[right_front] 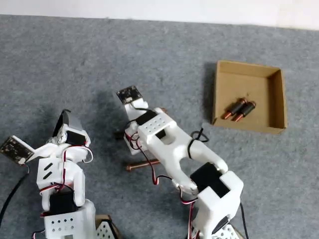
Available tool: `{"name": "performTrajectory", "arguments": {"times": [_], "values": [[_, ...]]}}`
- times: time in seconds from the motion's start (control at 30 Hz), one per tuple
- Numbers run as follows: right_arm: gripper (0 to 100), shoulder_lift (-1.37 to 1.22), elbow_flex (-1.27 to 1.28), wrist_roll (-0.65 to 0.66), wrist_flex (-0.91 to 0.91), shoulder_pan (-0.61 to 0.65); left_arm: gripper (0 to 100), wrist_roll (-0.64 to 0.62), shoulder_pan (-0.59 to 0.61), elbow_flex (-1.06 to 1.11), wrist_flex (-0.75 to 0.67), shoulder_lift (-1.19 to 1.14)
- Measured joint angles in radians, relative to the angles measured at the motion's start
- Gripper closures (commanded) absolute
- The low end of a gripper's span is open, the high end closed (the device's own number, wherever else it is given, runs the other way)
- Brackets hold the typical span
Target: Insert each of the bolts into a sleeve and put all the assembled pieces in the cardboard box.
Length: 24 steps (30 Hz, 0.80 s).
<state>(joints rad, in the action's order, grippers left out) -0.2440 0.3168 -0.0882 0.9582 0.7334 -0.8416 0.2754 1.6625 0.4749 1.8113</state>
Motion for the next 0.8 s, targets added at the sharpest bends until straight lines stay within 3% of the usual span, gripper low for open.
{"name": "performTrajectory", "arguments": {"times": [0.3,0.67,0.8], "values": [[99.4,0.247,0.100,0.038,0.014,-0.031,99,0.000,0.000,0.000,0.000,0.000],[99.4,0.760,0.473,0.098,-0.190,-0.157,99,0.000,-0.008,0.000,0.000,0.000],[99.4,0.951,0.605,0.180,-0.258,-0.216,99,0.000,-0.008,0.000,0.000,0.000]]}}
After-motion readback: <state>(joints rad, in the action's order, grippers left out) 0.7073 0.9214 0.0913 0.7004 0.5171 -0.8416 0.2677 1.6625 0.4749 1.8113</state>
